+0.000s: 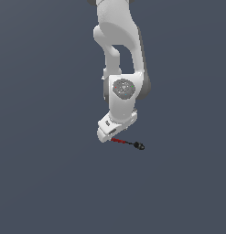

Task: Pick up the object and move it to a goal position.

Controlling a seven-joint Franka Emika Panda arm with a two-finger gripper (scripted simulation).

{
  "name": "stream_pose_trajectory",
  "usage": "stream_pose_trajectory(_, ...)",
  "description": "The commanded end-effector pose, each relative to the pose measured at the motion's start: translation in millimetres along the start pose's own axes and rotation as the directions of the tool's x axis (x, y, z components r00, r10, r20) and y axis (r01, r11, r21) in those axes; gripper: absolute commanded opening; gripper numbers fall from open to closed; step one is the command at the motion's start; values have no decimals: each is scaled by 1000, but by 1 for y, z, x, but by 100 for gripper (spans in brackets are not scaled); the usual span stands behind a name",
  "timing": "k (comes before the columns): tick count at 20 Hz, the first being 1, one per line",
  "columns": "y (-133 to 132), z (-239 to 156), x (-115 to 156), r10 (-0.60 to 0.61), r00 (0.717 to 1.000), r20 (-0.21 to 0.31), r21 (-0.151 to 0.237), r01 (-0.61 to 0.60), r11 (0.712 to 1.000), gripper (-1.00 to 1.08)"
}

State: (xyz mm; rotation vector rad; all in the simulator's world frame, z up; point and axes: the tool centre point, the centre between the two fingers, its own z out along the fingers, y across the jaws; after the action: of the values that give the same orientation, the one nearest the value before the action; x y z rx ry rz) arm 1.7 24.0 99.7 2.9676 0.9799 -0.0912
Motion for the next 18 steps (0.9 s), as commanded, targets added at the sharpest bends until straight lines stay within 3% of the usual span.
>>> stream_pose_trajectory(1,-3,4,5,-83,997,-5,-3,83,997,100)
stream_pose_trajectory(8,-14,16,19,-303,953,-18,-12,303,953,100)
stream_pose_trajectory(18,-28,30,37,-559,829,-35,-31,558,829,100)
